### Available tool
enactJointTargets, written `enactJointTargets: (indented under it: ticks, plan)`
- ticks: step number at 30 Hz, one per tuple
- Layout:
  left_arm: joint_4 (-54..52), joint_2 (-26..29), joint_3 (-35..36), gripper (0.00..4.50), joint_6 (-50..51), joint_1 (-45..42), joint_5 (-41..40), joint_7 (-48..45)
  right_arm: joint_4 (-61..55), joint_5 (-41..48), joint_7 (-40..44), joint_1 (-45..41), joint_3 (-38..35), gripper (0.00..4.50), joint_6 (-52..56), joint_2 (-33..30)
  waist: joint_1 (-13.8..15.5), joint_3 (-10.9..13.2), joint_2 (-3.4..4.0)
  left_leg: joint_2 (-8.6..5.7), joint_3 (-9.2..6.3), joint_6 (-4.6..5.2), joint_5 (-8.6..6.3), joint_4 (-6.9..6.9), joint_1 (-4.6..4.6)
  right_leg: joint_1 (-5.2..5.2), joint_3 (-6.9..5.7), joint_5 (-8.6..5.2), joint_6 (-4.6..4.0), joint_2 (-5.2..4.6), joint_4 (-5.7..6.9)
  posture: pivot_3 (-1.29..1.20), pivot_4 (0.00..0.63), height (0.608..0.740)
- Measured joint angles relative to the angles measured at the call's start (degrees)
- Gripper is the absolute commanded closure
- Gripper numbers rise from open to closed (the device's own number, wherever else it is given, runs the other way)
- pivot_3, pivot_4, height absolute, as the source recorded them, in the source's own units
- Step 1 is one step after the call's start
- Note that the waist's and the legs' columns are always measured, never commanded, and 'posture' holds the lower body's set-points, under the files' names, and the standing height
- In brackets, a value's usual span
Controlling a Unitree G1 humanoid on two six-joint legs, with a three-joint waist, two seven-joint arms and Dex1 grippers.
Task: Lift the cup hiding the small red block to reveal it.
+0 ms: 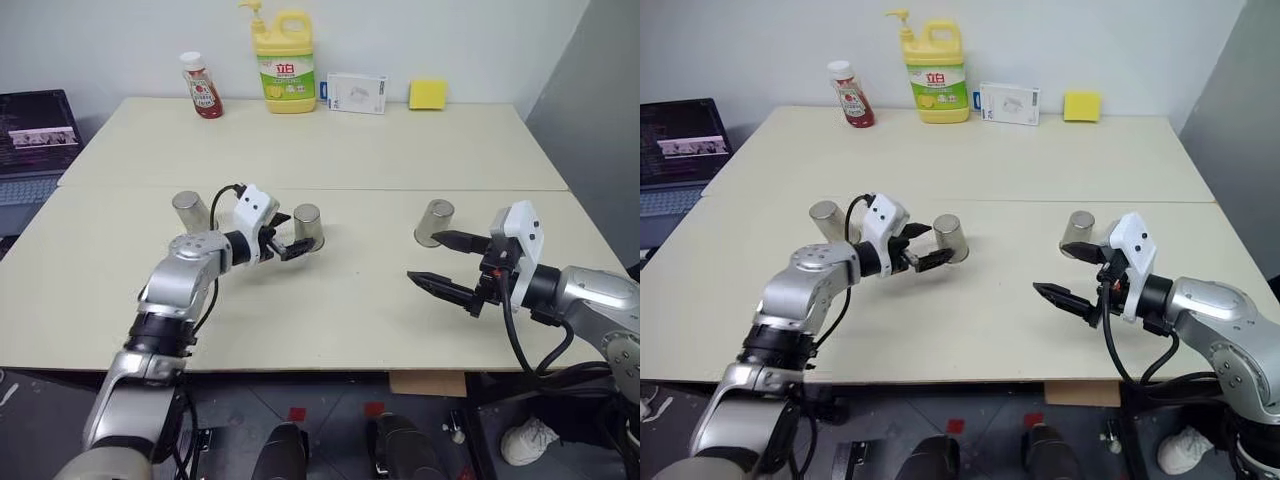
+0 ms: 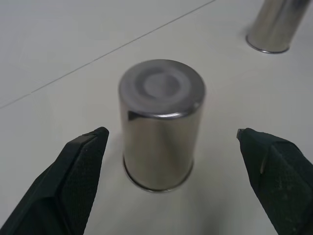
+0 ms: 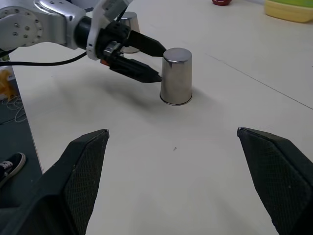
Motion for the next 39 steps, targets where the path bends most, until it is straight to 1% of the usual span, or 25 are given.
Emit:
enactJointTargets:
  ticks: [5, 9, 11, 12, 16, 18, 21, 25, 28, 31, 33, 35, 39]
  plan:
    - [8.1, -4.1, -1.1, 0.00, -3.7, -4.5, 2.0, -0.3, -1.3, 0.8, -1.0, 0.0, 0.0, 0.04, 0.6, 0.0, -0.1, 0.0, 0.00, -0.05, 0.01, 0.00, 0.00, 0.02, -0.03, 0.00, 0.02, 0.01, 0.03, -0.04, -0.01, 0.00, 0.150, 0.740]
    - [13.5, -5.7, -1.0, 0.00, -5.3, -7.3, 2.8, -0.2, -1.4, 1.5, -1.4, 0.0, 0.0, 0.04, 1.0, 0.0, -0.2, 0.0, 0.00, -0.04, -0.02, 0.00, 0.00, 0.00, -0.01, 0.00, 0.00, 0.01, 0.03, -0.02, 0.01, 0.00, 0.150, 0.740]
    - [14.9, -5.8, -1.0, 0.38, -6.0, -7.7, 3.3, -0.6, -1.4, 1.7, -1.4, -0.1, 0.0, 0.00, 1.0, 0.0, -0.2, 0.0, 0.00, -0.03, -0.02, 0.00, 0.00, 0.00, -0.01, 0.00, 0.00, 0.01, 0.03, -0.02, 0.02, 0.00, 0.150, 0.740]
    - [15.5, -5.8, -1.0, 0.47, -6.3, -7.8, 3.5, -0.7, -1.4, 1.8, -1.5, -0.1, 0.0, 0.00, 1.0, 0.0, -0.2, 0.0, 0.00, -0.04, -0.02, 0.00, 0.00, 0.01, -0.02, 0.00, 0.00, 0.01, 0.03, -0.02, 0.02, 0.00, 0.150, 0.740]
    - [17.9, -6.7, -0.5, 1.46, -7.2, -8.1, 3.9, -0.1, -1.4, 1.9, -1.4, -0.1, 0.0, 0.00, 1.0, 0.0, 0.0, 0.0, -0.01, -0.04, -0.03, 0.00, 0.00, 0.03, -0.04, 0.00, -0.01, 0.01, 0.03, -0.03, 0.02, 0.00, 0.150, 0.740]
    - [17.9, -6.8, -0.1, 1.77, -7.3, -8.1, 3.8, -0.2, -1.4, 1.9, -1.4, -0.1, 0.0, 0.00, 0.8, 0.0, 0.0, 0.0, -0.01, -0.05, -0.03, 0.00, 0.00, 0.03, -0.04, 0.00, 0.00, 0.01, 0.03, -0.03, 0.02, 0.00, 0.150, 0.740]
    - [16.9, -6.9, 0.9, 1.77, -6.9, -8.1, 3.2, -0.8, -1.3, 1.8, -1.2, 0.0, 0.1, 0.00, 0.5, 0.0, -0.1, 0.0, -0.01, -0.04, -0.04, 0.00, 0.00, 0.02, -0.03, 0.00, -0.02, 0.01, 0.03, -0.03, 0.02, 0.00, 0.150, 0.740]
    - [8.8, -6.3, 1.9, 1.78, -4.3, -6.2, 2.2, -0.8, -1.1, 1.6, -1.1, -0.1, 0.6, 0.00, 0.2, -0.1, -0.1, 0.0, -0.01, -0.03, -0.04, -0.01, 0.01, 0.02, -0.03, 0.00, -0.01, 0.01, 0.03, -0.04, 0.03, 0.00, 0.150, 0.740]
    - [-0.6, -3.6, 2.3, 1.78, -0.8, -2.7, 2.4, 1.2, -0.9, 1.3, -1.0, -0.1, 0.7, 0.00, 0.2, -0.1, -0.3, 0.0, -0.01, 0.02, -0.05, -0.01, 0.01, 0.00, 0.02, 0.00, 0.02, 0.01, 0.03, -0.02, 0.06, 0.00, 0.150, 0.740]
    - [-6.2, -0.5, 5.2, 1.78, 4.0, 0.1, 3.0, 5.9, -0.7, 1.2, -1.0, -0.1, 0.8, 0.00, 0.0, -0.1, -0.3, 0.0, -0.01, 0.02, -0.09, -0.01, 0.01, 0.01, 0.07, 0.00, -0.02, 0.01, 0.03, 0.00, 0.12, 0.00, 0.150, 0.740]
    - [-7.0, 1.0, 7.0, 1.78, 5.3, 1.4, 3.7, 8.7, -0.6, 1.1, -1.0, -0.2, 1.2, 0.00, -0.3, -0.1, -0.1, 0.0, 0.00, 0.01, -0.09, -0.01, 0.01, 0.02, 0.11, 0.04, -0.03, 0.01, 0.03, 0.00, 0.13, 0.00, 0.150, 0.740]
    - [-6.5, 1.2, 8.2, 1.78, 5.4, 2.2, 4.6, 11.6, -0.1, 1.1, -0.9, -0.9, 1.7, 0.00, -0.4, -0.1, -0.1, 0.0, -0.01, -0.02, -0.08, -0.01, 0.01, 0.06, 0.10, 0.05, -0.02, 0.03, 0.06, -0.03, 0.13, 0.00, 0.150, 0.740]
    - [-2.2, 1.0, 9.5, 1.78, 4.7, 2.1, 4.8, 14.3, 0.5, 1.1, 0.0, -1.8, 2.3, 0.00, -0.8, -0.1, 0.2, 0.0, -0.02, -0.06, -0.08, -0.02, 0.02, 0.08, 0.06, 0.08, -0.04, 0.04, 0.08, -0.07, 0.08, 0.00, 0.150, 0.740]
